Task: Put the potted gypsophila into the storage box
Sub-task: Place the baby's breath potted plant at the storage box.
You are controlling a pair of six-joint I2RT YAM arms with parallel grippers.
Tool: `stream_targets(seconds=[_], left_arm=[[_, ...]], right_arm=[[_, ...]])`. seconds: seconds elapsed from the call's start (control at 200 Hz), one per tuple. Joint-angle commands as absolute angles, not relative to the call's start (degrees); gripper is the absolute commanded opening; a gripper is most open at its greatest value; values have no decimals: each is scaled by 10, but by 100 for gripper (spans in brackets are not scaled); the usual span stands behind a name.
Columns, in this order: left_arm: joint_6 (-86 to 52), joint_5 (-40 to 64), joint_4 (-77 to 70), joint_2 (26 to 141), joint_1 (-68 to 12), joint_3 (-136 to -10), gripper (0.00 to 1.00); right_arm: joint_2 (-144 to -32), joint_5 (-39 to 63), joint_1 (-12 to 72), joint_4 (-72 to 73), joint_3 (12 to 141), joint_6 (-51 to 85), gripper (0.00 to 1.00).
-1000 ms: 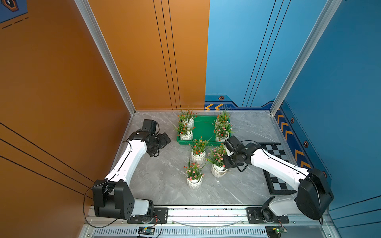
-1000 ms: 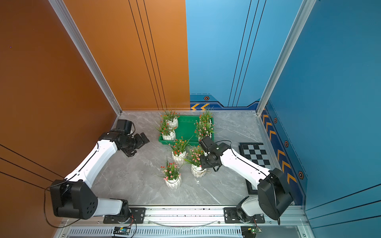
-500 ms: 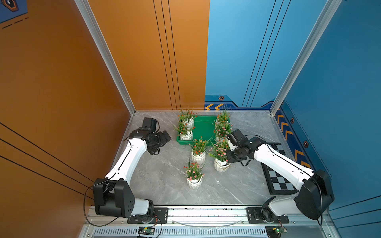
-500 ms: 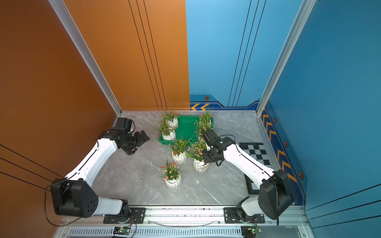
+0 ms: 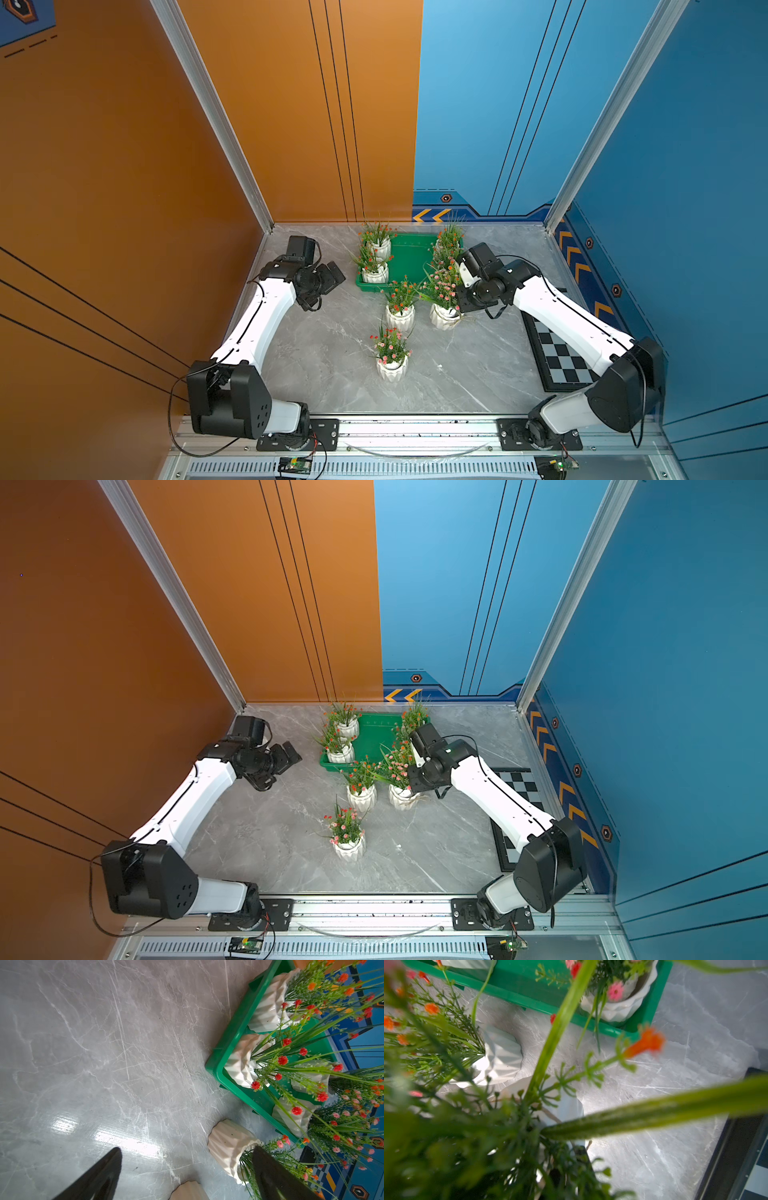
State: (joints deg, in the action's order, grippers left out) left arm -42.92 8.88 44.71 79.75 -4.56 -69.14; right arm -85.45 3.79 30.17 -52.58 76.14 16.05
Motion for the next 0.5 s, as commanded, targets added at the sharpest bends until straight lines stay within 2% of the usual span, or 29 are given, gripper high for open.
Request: stream_targets(seconds=[0.0,0.496], left_arm=[[-418,93,454,801,-48,-709,98],[-413,91,454,814,-42,-713,98]], right_arm=[[-866,33,295,-530,812,143,5],[-997,42,285,-558,1034,103,5]])
